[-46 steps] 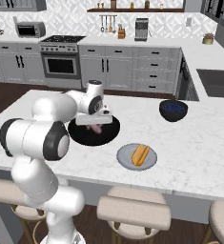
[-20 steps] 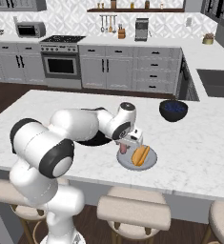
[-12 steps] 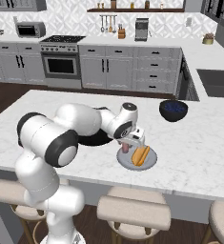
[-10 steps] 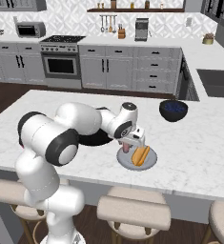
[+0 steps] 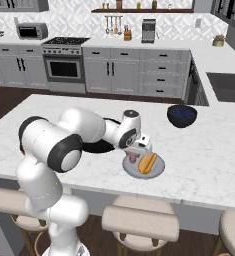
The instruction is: Place one bun and one sausage from the bowl on each plate.
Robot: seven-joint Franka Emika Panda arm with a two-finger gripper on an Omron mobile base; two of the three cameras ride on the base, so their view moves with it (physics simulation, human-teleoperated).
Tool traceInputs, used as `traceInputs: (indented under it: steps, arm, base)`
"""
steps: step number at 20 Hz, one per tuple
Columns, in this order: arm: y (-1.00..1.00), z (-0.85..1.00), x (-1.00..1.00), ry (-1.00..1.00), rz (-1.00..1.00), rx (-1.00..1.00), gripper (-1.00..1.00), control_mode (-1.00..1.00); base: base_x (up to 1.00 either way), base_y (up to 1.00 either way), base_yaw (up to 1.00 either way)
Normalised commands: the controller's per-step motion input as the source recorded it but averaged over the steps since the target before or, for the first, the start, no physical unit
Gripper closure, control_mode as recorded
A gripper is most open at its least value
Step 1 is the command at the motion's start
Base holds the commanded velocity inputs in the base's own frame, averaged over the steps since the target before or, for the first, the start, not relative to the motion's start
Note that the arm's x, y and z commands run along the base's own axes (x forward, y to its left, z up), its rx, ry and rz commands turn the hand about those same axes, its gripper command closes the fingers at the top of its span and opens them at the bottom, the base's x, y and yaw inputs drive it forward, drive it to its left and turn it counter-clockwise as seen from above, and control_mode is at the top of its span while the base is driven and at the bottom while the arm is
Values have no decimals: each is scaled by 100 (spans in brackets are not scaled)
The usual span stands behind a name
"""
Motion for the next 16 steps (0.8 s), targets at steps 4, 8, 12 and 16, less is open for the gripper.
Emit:
traceInputs:
  steps: [4,8,12,16]
  arm:
    - [0,-16,-4,0,0,-4,-100,-100]
    - [0,0,-3,0,0,-1,-100,-100]
    - [0,9,-5,0,0,0,-100,-100]
    - [0,58,-2,-1,0,0,-100,-100]
  base:
    - [0,0,0]
    - [0,0,0]
    - [0,0,0]
    - [0,0,0]
